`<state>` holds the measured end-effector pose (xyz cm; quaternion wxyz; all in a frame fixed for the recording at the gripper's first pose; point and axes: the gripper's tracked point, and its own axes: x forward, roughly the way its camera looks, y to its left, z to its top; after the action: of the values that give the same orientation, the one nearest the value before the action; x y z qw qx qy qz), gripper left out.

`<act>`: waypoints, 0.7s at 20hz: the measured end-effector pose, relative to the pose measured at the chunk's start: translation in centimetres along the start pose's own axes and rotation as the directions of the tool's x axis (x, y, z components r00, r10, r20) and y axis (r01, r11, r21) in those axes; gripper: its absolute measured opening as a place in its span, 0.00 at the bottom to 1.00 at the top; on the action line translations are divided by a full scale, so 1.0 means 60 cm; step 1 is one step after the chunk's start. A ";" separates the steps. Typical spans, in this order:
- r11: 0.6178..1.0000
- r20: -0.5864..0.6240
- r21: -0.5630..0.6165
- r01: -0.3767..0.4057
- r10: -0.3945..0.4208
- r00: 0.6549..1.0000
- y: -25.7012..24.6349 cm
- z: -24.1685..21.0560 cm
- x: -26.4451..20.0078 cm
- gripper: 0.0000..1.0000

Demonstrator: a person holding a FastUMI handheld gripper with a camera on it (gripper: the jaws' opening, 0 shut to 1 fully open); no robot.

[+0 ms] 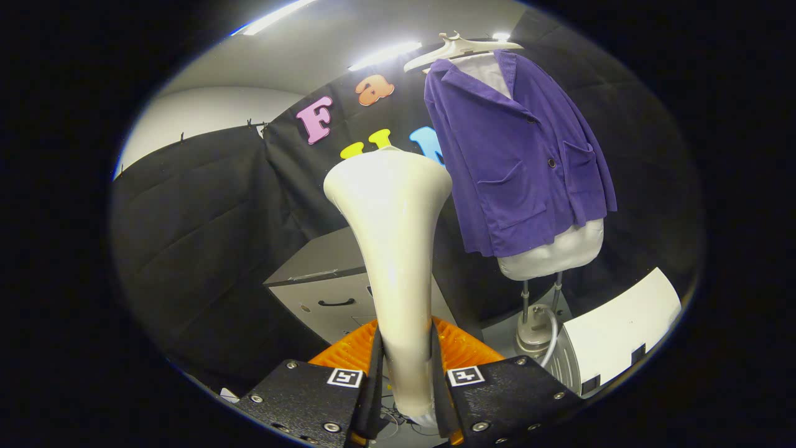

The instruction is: Iron the clothes twice with a garment steamer, once on the left side and once on the right side.

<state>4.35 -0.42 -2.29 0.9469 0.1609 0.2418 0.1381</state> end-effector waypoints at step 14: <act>1.000 -0.012 0.012 0.013 -0.012 1.000 0.002 -0.017 -0.003 0.35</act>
<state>3.69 -0.13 -3.02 0.9452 0.1644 0.2494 0.1317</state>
